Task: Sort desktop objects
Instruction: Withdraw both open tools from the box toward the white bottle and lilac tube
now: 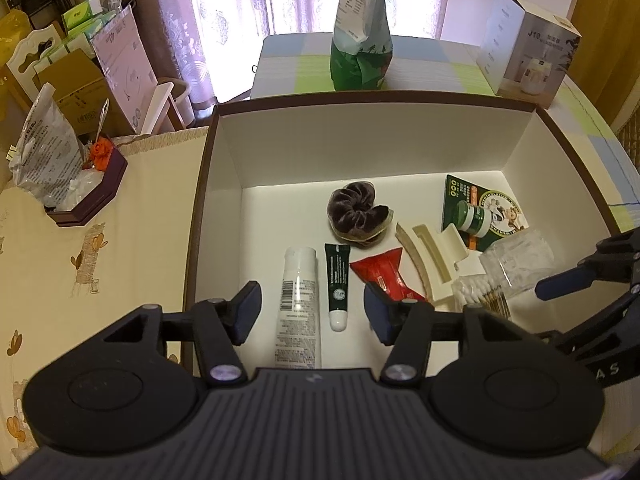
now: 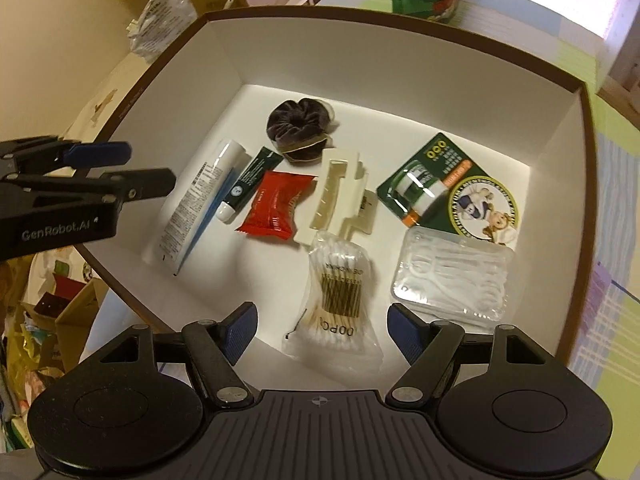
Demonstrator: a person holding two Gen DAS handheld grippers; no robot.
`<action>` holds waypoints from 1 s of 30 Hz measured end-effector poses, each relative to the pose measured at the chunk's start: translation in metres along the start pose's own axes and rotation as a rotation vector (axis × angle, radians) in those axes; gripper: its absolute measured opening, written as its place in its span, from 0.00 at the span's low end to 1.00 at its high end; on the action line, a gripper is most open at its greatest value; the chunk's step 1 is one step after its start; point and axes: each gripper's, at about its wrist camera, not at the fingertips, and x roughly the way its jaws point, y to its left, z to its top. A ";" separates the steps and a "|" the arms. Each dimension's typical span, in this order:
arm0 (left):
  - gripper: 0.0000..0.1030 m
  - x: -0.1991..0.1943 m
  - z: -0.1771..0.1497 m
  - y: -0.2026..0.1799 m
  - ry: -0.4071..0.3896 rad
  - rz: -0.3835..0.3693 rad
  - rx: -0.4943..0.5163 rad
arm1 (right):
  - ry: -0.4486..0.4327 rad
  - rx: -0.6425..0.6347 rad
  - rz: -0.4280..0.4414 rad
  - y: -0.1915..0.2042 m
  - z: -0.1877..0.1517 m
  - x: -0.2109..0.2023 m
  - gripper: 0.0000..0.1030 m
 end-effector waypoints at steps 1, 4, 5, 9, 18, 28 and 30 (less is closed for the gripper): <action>0.55 -0.002 -0.001 -0.001 -0.001 0.002 0.001 | -0.003 0.005 -0.001 0.000 -0.001 -0.002 0.75; 0.59 -0.007 -0.003 -0.003 -0.007 0.007 0.004 | -0.010 0.009 -0.011 0.000 -0.004 -0.006 0.75; 0.60 -0.009 -0.003 -0.004 -0.008 0.008 0.004 | -0.011 0.009 -0.015 0.001 -0.005 -0.007 0.75; 0.73 -0.017 -0.006 -0.008 -0.015 0.017 0.008 | -0.028 0.018 -0.030 0.000 -0.010 -0.013 0.75; 0.83 -0.033 -0.015 -0.016 -0.025 0.035 0.004 | -0.103 0.024 -0.059 -0.003 -0.022 -0.035 0.91; 0.93 -0.049 -0.025 -0.025 -0.028 0.056 -0.009 | -0.168 0.005 -0.053 0.003 -0.040 -0.061 0.92; 0.93 -0.053 -0.027 -0.027 -0.028 0.055 -0.012 | -0.180 -0.005 -0.049 0.005 -0.045 -0.066 0.91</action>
